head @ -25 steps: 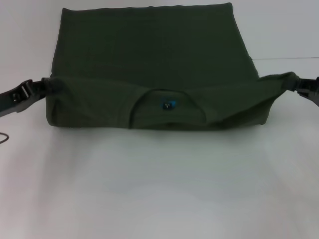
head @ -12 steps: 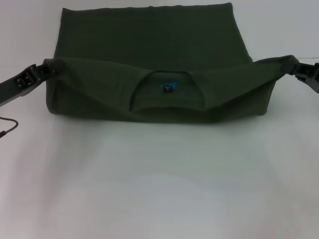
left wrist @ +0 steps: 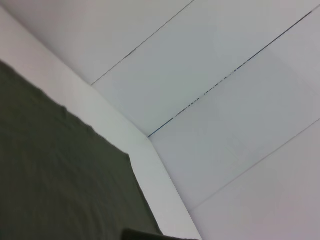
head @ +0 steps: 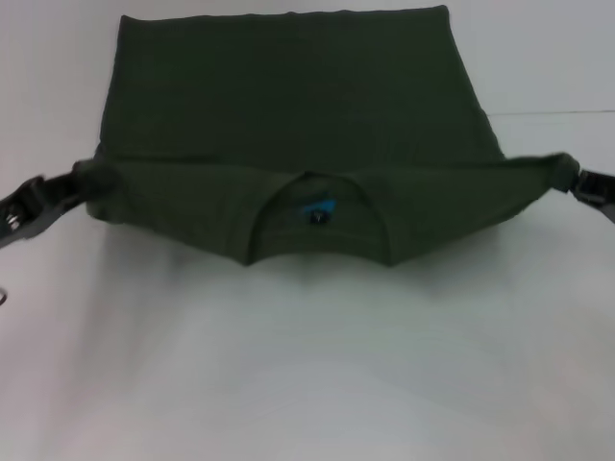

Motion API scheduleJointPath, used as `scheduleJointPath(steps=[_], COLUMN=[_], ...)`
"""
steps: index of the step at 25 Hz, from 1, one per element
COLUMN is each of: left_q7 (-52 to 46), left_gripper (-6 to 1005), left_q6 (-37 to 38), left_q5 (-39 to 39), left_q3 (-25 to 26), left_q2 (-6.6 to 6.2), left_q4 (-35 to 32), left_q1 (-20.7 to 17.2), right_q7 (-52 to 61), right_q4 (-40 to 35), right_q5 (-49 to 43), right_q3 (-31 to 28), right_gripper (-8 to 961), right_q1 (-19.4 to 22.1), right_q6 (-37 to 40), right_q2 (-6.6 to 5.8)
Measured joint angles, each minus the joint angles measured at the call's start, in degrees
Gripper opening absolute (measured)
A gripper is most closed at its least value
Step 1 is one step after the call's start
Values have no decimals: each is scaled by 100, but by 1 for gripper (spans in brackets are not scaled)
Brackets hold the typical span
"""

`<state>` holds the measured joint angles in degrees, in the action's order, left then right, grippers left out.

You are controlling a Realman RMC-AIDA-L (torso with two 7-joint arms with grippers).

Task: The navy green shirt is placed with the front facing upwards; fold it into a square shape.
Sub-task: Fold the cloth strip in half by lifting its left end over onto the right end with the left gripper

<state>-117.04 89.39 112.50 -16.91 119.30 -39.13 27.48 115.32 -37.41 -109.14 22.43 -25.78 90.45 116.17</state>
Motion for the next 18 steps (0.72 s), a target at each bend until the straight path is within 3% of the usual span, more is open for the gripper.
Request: scheduleJointPath(steps=[11, 18], left_q7=[-424, -431], left_gripper=[67, 67], left_q6=[1010, 1700], left_q5=[59, 676], left_q3=[96, 696], left_q2=[-31, -46], left_q4=[-379, -416], left_q1=[-693, -888], right_q7=[-166, -401], right_q4=[-25, -16], right_q5=[-155, -557], right_q3=[74, 74], right_gripper=[33, 33], right_q1=[389, 469], right_q6=[891, 1499], right_q2=[-51, -109])
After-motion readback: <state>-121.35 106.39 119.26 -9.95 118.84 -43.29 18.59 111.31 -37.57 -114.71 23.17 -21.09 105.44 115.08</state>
